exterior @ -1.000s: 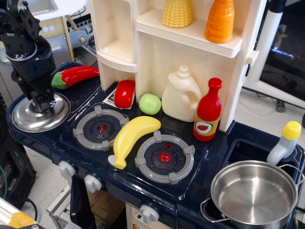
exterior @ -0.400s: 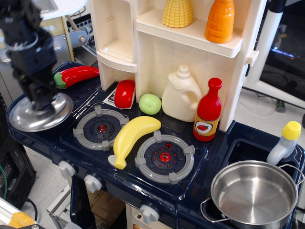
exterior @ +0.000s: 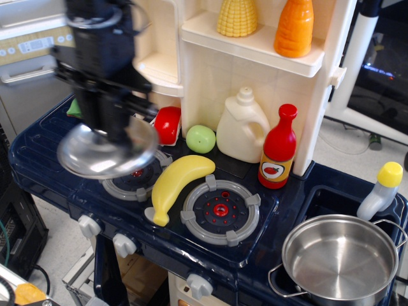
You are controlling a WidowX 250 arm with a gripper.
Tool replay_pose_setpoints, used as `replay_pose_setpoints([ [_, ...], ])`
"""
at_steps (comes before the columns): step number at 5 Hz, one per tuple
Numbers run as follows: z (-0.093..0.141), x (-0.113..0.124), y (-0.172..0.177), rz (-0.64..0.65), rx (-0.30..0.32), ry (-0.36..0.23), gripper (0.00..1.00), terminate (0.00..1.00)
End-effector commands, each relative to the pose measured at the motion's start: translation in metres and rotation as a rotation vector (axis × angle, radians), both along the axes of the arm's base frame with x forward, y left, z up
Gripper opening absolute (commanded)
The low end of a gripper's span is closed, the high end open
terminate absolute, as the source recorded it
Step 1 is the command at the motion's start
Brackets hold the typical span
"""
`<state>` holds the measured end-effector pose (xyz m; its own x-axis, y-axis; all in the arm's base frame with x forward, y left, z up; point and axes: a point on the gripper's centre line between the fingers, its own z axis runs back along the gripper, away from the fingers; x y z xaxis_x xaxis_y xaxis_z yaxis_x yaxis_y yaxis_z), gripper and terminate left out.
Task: Put lid on pot or pan
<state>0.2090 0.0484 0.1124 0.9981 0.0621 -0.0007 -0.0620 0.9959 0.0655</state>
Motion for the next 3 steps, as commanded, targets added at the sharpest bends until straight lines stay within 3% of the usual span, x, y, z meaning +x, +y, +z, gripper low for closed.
replay_pose_setpoints([
  [1, 0.017, 0.021, -0.082, 0.107, -0.084, -0.046, 0.0, 0.0],
  [2, 0.015, 0.031, -0.131, 0.128, -0.101, -0.079, 0.0, 0.0],
  [3, 0.008, 0.032, -0.177, 0.157, -0.169, -0.089, 0.0, 0.0],
])
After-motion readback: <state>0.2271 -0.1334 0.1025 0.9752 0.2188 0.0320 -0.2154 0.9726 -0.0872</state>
